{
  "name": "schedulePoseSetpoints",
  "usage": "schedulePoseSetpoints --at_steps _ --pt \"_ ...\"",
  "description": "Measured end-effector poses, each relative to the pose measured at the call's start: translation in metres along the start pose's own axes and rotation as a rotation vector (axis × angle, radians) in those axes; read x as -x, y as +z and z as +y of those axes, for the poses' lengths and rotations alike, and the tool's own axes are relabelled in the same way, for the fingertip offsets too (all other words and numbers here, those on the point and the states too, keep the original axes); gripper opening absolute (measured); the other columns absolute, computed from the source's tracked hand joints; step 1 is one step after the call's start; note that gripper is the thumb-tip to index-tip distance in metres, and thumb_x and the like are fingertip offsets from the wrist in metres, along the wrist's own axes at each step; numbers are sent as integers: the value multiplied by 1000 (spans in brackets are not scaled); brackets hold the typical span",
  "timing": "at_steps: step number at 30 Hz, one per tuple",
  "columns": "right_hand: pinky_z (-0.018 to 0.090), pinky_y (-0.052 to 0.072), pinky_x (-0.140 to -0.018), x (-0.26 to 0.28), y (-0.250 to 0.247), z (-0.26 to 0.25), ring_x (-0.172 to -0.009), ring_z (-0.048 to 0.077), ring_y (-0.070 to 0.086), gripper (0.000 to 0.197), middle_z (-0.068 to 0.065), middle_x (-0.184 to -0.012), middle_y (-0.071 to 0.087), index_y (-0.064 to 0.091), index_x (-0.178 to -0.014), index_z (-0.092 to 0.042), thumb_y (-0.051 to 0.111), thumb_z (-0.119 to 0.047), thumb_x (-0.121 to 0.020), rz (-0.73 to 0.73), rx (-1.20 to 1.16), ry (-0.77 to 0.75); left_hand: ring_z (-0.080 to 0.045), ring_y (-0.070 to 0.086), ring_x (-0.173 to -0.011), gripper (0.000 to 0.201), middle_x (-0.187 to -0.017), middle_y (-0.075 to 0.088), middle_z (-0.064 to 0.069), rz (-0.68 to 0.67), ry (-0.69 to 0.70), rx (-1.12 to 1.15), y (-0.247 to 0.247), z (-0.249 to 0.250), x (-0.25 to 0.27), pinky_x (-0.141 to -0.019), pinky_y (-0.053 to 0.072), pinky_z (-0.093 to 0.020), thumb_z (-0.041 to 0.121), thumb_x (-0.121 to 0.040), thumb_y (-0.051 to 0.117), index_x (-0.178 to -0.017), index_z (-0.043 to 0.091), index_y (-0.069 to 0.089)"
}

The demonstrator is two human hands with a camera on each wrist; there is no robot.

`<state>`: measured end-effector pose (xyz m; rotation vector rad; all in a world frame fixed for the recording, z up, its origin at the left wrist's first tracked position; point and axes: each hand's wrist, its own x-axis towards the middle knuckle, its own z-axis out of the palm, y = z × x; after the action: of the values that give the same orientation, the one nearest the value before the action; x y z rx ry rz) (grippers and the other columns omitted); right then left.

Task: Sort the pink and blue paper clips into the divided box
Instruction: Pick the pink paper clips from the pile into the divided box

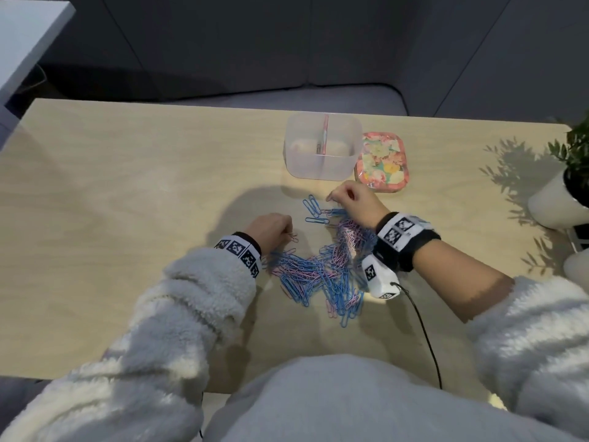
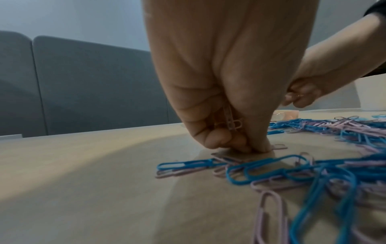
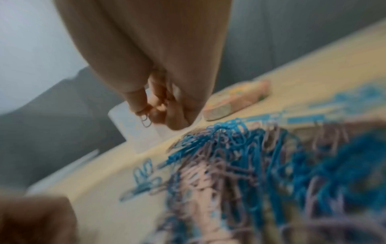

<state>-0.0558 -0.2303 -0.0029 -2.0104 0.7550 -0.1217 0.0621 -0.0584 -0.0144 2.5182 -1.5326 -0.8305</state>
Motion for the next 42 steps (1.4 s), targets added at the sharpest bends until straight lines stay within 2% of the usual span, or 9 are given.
schedulePoseSetpoints --at_steps 2,5,9,12,19,25,32,37,42 --pt "11 37 -41 3 -4 -3 -56 10 48 22 3 -71 52 53 -80 -10 40 -12 -98 -23 -314 185 -29 56 -100 15 -109 61 -14 -29 -15 6 -2 0 -2 -85 44 -37 18 -92 51 -98 5 56" --pt "15 28 -31 8 -1 3 -37 7 47 26 5 -65 51 45 -74 -12 38 -13 -99 -111 -422 305 -27 55 -89 16 -105 63 -14 -65 -29 10 -6 3 -3 -77 43 -33 20 -93 49 -94 6 56" --pt "26 39 -57 7 11 8 -58 17 49 23 -1 -61 49 53 -71 -13 60 -27 -88 -140 132 130 -23 48 -78 15 -88 59 -14 -116 -3 -10 -17 5 -7 -72 40 -31 18 -92 49 -88 7 59" --pt "31 42 -73 10 18 5 -89 24 59 20 2 -87 62 60 -86 -14 68 -31 -80 -174 518 82 -22 49 -74 14 -80 54 -6 -9 -3 48 -44 7 -17 -69 39 -28 21 -92 49 -81 13 50" --pt "36 44 -76 11 19 -1 -98 33 59 12 15 -105 64 55 -88 -10 54 -22 -88 -279 662 44 -36 58 -94 10 -101 64 -20 335 15 112 -123 32 -62 -79 45 -37 11 -88 46 -90 6 55" --pt "29 33 -59 6 -3 -26 -65 19 45 27 0 -68 48 37 -66 -17 49 -15 -90 -175 317 -14 -35 57 -101 18 -110 63 -16 316 -11 2 -122 34 -93 -86 45 -38 13 -89 49 -103 6 57" --pt "13 42 -44 -44 -26 -68 -59 16 56 18 4 -73 59 42 -71 -16 45 -9 -88 -18 22 -22 -31 54 -114 35 -123 61 -14 400 29 156 -115 20 -75 -97 40 -34 5 -92 38 -121 10 57" --pt "42 48 -80 -82 -15 -97 -88 34 59 9 19 -95 64 50 -83 -9 44 -10 -89 79 263 -170 -27 59 -97 25 -109 64 -14 575 60 316 -94 -3 -22 -91 45 -35 -2 -86 47 -102 5 65" --pt "45 33 -108 -81 0 -102 -114 36 51 30 19 -122 56 51 -116 -2 40 0 -88 -12 538 -193 -23 61 -90 16 -103 66 -9 342 -78 257 -42 -38 30 -83 48 -35 7 -88 53 -97 9 66"
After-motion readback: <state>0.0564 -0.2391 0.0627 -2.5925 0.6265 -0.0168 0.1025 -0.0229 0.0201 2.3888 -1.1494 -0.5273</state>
